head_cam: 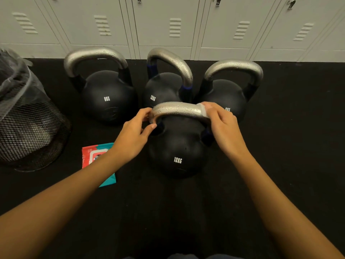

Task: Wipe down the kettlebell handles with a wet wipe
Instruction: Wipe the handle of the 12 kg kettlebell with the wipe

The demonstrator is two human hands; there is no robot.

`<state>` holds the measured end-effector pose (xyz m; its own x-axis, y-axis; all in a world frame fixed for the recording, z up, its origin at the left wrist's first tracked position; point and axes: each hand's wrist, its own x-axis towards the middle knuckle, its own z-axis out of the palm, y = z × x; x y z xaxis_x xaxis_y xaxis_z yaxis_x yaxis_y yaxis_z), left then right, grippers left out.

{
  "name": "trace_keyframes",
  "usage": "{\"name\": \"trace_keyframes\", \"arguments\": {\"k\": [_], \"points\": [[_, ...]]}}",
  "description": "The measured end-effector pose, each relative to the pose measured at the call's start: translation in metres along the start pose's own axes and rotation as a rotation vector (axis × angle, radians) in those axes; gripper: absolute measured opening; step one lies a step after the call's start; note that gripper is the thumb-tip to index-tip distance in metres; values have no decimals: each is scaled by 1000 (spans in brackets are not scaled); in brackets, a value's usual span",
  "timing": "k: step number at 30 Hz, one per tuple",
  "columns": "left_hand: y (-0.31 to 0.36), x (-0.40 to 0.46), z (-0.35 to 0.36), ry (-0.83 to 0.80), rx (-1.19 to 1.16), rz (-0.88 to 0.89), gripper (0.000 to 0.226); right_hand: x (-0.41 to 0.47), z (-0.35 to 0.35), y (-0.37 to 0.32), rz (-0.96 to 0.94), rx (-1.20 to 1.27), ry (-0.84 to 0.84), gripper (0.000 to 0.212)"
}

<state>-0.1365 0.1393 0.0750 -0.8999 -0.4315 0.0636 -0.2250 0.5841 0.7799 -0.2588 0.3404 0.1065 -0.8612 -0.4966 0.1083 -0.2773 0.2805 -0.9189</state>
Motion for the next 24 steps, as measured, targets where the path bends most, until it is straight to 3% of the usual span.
{"name": "trace_keyframes", "arguments": {"k": [5, 9, 14, 19, 24], "points": [[2, 1, -4, -4, 2, 15, 48, -5, 4, 2, -202, -226, -53, 33], [4, 0, -3, 5, 11, 19, 49, -14, 0, 17, -266, -191, -48, 38], [5, -1, -2, 7, 25, 18, 50, -21, -8, 30, -102, 7, 27, 34], [4, 0, -3, 2, 35, 17, 50, -5, -2, 11, -112, -130, 94, 30], [1, 1, -2, 19, 14, 37, 49, 8, 11, -11, -115, -342, 70, 47]]}}
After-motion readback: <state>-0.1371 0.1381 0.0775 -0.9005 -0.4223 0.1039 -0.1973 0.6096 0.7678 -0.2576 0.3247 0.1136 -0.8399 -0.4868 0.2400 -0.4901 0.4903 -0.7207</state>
